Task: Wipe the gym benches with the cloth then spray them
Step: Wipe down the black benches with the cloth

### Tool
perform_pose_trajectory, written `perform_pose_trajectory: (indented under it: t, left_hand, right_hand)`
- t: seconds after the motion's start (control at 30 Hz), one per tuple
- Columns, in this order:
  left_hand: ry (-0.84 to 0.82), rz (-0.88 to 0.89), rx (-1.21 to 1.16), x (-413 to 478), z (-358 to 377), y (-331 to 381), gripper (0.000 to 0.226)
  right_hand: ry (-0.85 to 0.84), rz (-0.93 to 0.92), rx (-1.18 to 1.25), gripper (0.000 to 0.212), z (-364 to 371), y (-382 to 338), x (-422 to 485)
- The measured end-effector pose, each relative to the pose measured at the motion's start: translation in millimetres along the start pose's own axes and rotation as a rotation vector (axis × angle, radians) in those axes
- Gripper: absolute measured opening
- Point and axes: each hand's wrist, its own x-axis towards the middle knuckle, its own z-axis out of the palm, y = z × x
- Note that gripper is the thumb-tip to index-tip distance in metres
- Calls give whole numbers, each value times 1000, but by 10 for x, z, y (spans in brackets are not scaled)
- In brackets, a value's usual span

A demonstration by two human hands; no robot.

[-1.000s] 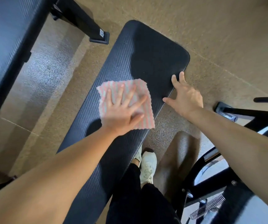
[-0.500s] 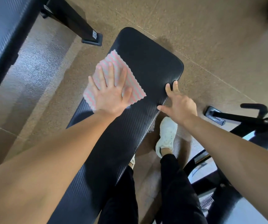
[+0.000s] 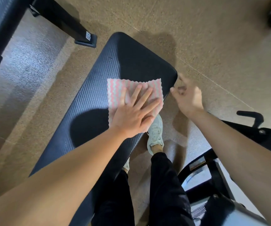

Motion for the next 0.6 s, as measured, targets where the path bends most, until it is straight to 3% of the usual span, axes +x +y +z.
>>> perform_pose_trajectory:
  t: [0.07,0.3,0.5,0.6]
  left_hand:
    - [19,-47,6,99,-103,-164,64]
    - [115,-539,-75,666,-455,-720,64]
    - [156,-651,-39,918,-488,-678,64]
    - [134,-619,-46,998,-503,-565,63]
  right_hand:
    - [-32,1,54,60,46,8,50]
    - [-99,-36,58,56,-41,44,177]
    - [-138,-37,56,54,-90,67,243]
    - [-154,-34,70,57,-84,104,264]
